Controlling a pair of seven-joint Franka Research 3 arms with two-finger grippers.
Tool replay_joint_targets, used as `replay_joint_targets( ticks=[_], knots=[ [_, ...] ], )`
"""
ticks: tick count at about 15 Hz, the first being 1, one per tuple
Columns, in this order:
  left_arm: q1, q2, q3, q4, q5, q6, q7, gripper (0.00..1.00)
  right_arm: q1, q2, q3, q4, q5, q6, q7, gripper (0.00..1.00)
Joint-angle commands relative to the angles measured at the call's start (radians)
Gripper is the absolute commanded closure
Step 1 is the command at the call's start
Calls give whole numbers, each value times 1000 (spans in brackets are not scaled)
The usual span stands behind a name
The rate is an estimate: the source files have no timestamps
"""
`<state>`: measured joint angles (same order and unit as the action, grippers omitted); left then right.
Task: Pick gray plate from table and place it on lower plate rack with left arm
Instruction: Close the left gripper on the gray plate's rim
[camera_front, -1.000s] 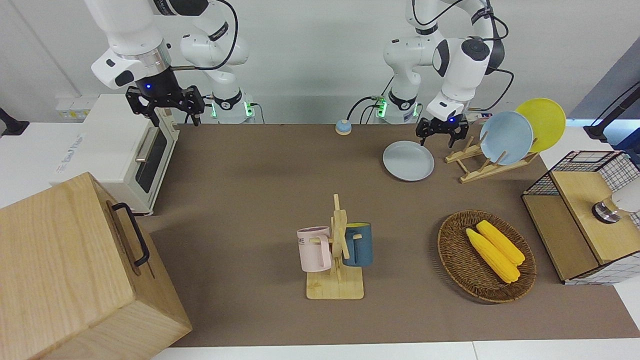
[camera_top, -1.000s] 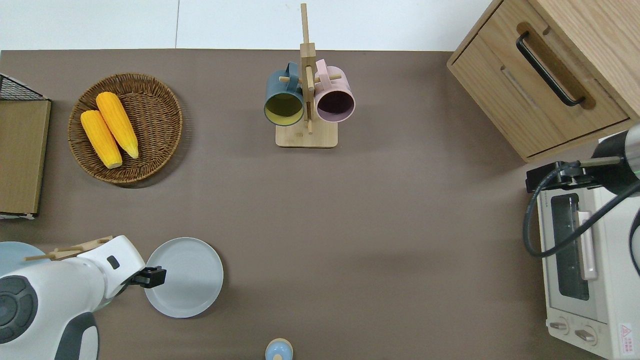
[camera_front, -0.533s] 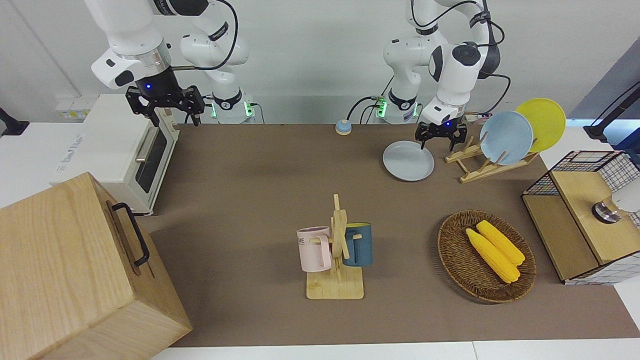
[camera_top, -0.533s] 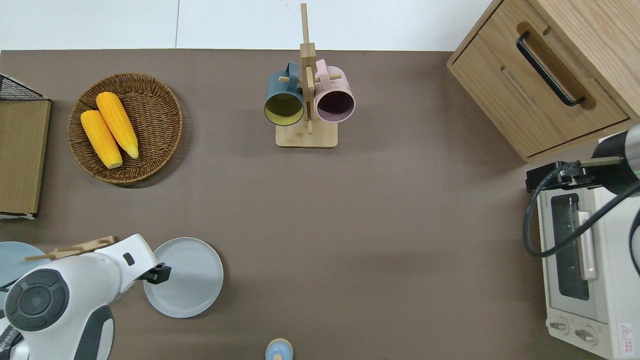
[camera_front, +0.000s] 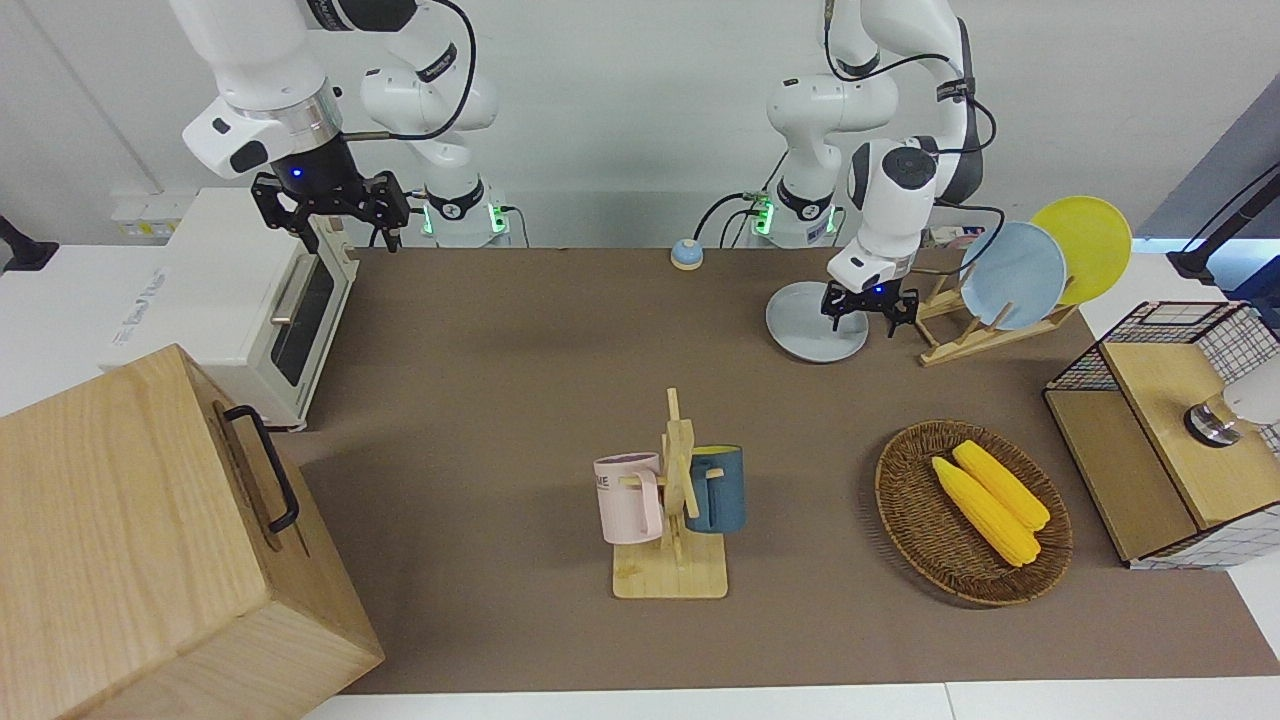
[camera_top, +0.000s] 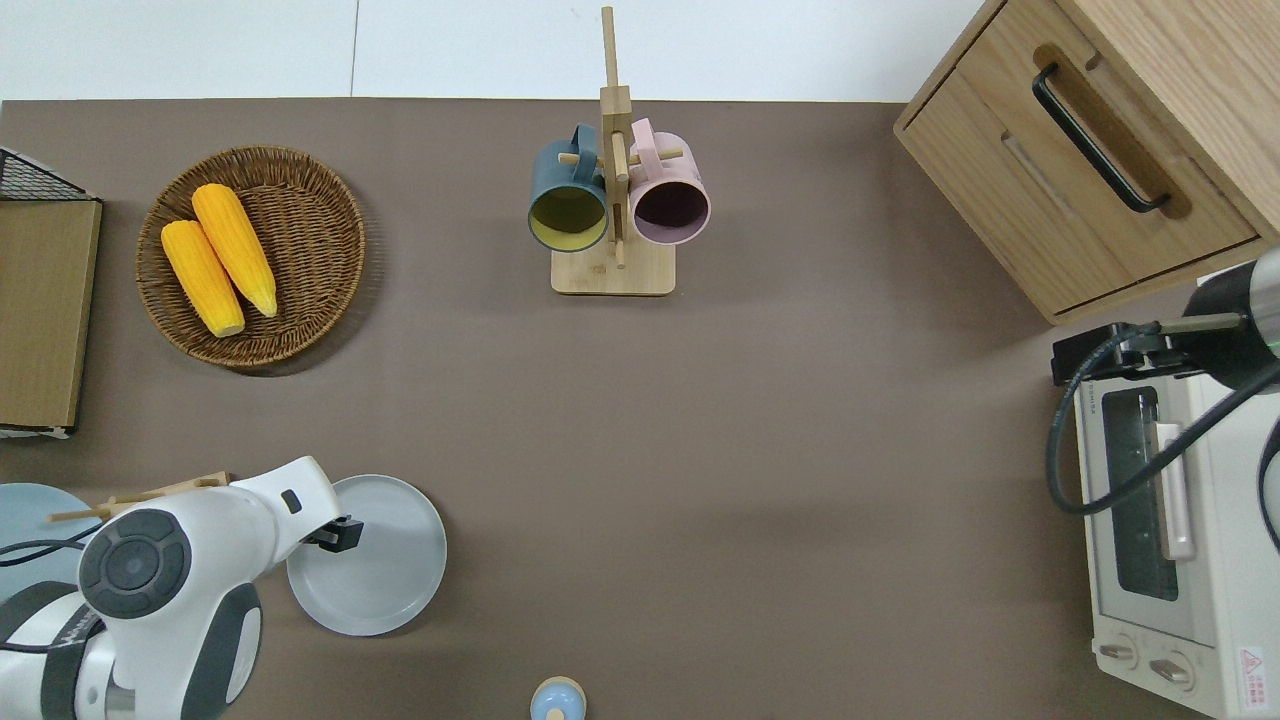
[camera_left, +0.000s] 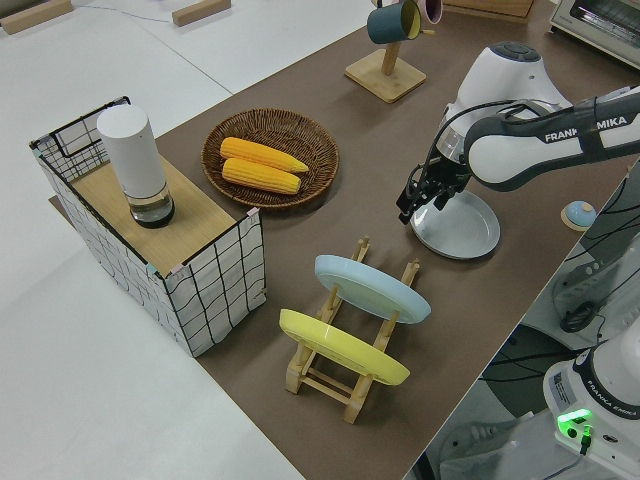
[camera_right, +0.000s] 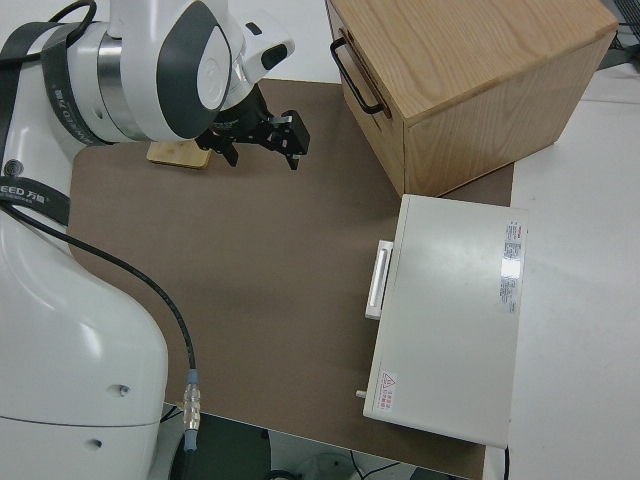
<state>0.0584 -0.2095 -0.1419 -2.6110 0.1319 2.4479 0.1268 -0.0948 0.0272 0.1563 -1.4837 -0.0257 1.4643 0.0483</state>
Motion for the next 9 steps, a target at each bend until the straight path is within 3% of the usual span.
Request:
replay_joint_targets(
  ticks=[1, 9],
  knots=[
    [-11, 36, 5, -17, 20, 59, -12, 5, 7, 0, -6, 6, 3, -1, 4, 17],
    [-12, 102, 4, -17, 20, 132, -12, 5, 7, 0, -6, 6, 3, -1, 4, 17]
  ],
)
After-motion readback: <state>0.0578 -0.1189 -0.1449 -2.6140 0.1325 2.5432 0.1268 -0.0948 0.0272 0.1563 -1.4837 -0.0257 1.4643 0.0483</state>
